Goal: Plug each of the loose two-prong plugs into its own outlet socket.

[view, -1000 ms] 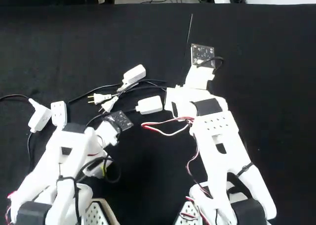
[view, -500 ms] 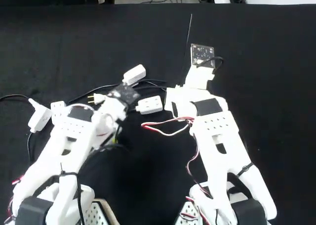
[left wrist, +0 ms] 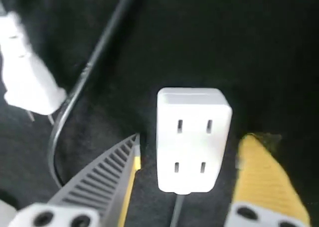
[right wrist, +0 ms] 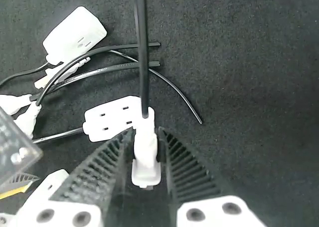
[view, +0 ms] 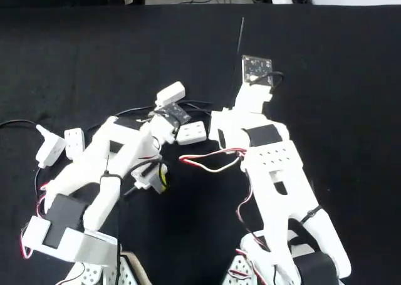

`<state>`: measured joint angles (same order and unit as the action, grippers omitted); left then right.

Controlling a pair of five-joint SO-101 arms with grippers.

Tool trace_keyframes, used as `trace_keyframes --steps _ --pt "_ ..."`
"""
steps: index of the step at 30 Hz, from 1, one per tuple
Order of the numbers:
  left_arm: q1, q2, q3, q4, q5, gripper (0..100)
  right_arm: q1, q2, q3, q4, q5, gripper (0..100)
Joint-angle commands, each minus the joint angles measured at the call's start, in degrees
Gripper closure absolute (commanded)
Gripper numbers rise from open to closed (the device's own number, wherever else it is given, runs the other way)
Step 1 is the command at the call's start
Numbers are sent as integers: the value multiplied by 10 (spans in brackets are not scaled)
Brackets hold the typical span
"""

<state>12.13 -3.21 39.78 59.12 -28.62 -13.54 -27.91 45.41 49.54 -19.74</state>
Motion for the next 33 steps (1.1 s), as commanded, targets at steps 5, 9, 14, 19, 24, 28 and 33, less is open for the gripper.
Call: trace_keyframes --steps 5,9,14,19,24,28,33 --pt "-15 -136 49 23 9 684 4 1 -22 3 45 987" --pt "-50 -258 80 95 10 686 -37 1 -6 1 82 987" --pt "-188 -418 168 129 -29 686 -112 1 33 -23 153 987" --pt "-308 -562 313 80 -90 686 -165 1 121 -177 166 987" --pt "-385 -665 429 27 -121 686 -212 1 182 -293 165 987" --pt "-394 -703 450 26 -127 686 -225 1 182 -310 164 987" --pt "-393 -716 465 25 -127 686 -268 6 204 -361 164 987"
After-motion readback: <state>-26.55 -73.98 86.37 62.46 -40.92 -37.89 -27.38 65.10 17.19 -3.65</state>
